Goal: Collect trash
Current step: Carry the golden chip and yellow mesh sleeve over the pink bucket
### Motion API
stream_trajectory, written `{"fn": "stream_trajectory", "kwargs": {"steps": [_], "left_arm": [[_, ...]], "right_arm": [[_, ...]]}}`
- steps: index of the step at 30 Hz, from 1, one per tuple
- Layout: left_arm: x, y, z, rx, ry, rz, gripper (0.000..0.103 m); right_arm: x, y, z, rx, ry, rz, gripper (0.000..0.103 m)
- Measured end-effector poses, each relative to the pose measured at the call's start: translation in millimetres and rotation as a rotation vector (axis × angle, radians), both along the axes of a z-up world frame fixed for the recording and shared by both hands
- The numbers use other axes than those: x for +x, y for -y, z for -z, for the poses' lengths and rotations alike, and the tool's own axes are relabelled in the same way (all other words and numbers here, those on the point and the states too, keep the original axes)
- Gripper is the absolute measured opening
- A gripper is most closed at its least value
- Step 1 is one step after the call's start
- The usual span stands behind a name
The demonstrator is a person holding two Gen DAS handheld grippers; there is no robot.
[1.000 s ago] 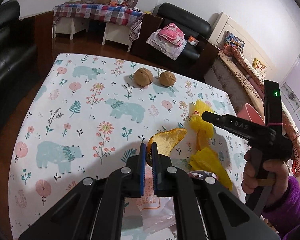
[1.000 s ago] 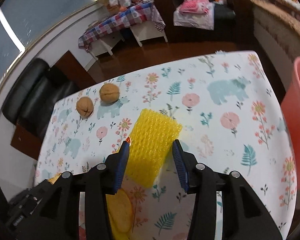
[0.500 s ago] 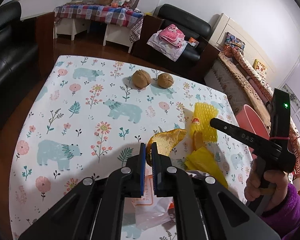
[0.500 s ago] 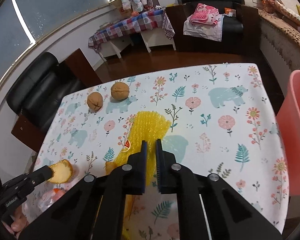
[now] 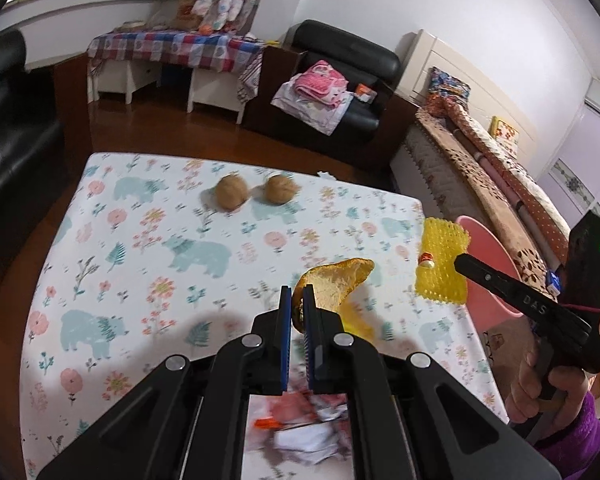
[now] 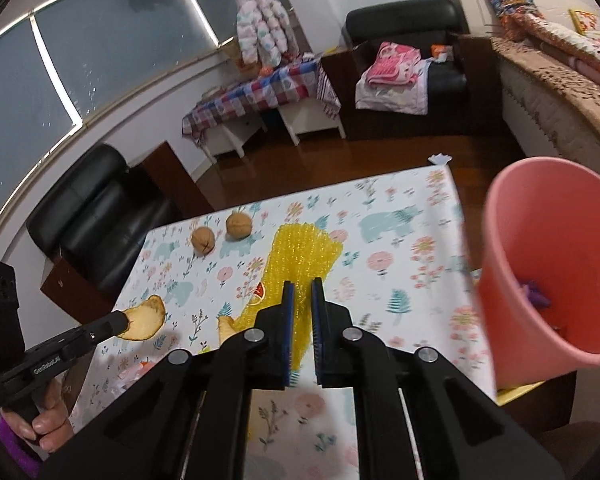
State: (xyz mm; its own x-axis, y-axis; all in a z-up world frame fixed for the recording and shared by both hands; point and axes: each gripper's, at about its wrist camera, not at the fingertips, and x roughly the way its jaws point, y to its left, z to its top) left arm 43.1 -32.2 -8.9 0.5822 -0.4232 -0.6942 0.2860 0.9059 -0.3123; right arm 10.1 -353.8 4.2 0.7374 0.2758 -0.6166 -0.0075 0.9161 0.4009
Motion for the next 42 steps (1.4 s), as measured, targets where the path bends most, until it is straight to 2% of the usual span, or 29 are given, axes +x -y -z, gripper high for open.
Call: {"fn": "stream_trajectory", "kwargs": {"steps": [7, 15, 26, 32, 42], "left_arm": [[-3, 41, -16, -0.003, 0.025, 0.066, 0.005], [-2, 103, -32, 0.006, 0.051, 0.167, 0.005], [8, 211, -41, 0.031, 0.071, 0.295, 0.005], [17, 262, -38, 0.059, 0.084, 0.332, 0.005], [26, 311, -15, 0.111, 0.049, 0.353, 0.005]], "right_arm": [[-27, 47, -10, 0.02, 0.04, 0.093, 0.009], [-52, 106, -9, 0.037, 0.058, 0.22, 0.009], [-69, 157, -5, -0.099, 0.074, 0.352, 0.009], [-71, 172, 2, -0.14, 0.067, 0.38, 0.009], [-67, 190, 15, -0.101, 0.05, 0.399, 0.009]]}}
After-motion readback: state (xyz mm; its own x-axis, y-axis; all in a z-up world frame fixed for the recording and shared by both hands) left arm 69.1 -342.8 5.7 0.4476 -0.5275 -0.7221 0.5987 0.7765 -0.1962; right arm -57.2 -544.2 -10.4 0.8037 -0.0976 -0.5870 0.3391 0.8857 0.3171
